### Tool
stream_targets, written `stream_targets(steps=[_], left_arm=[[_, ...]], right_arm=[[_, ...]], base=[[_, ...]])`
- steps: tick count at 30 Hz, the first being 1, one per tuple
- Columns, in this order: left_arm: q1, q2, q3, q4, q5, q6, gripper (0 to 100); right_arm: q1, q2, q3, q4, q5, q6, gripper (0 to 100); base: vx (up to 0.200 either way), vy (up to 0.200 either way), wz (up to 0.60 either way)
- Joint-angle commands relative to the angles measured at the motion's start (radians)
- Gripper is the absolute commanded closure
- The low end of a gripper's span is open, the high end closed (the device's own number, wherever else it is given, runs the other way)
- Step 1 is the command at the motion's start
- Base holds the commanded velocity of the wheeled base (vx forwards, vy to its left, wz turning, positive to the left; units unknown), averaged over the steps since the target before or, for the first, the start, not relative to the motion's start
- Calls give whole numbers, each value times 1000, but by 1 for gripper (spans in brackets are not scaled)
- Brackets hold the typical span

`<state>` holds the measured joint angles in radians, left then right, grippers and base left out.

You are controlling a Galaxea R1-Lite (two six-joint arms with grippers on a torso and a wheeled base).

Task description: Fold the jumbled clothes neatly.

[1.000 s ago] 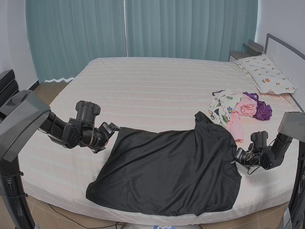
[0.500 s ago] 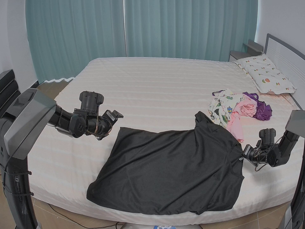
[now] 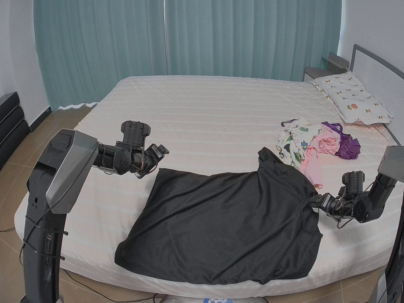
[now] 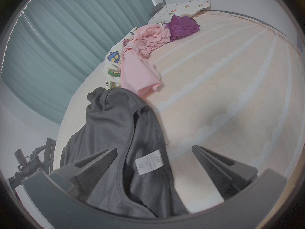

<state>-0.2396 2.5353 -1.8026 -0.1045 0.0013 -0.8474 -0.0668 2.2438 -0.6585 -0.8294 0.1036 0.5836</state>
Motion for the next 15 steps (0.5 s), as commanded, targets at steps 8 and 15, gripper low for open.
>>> stream_targets(steps=[8,15], left_arm=[[-9,95,-74,0,5,10,0],[-23,143,-146,6,8,14,0]], right_arm=[[12,-16,11,-1,2,2,0],[12,-29,17,-1,4,4,0]], base=[[0,0,0],[0,0,0]])
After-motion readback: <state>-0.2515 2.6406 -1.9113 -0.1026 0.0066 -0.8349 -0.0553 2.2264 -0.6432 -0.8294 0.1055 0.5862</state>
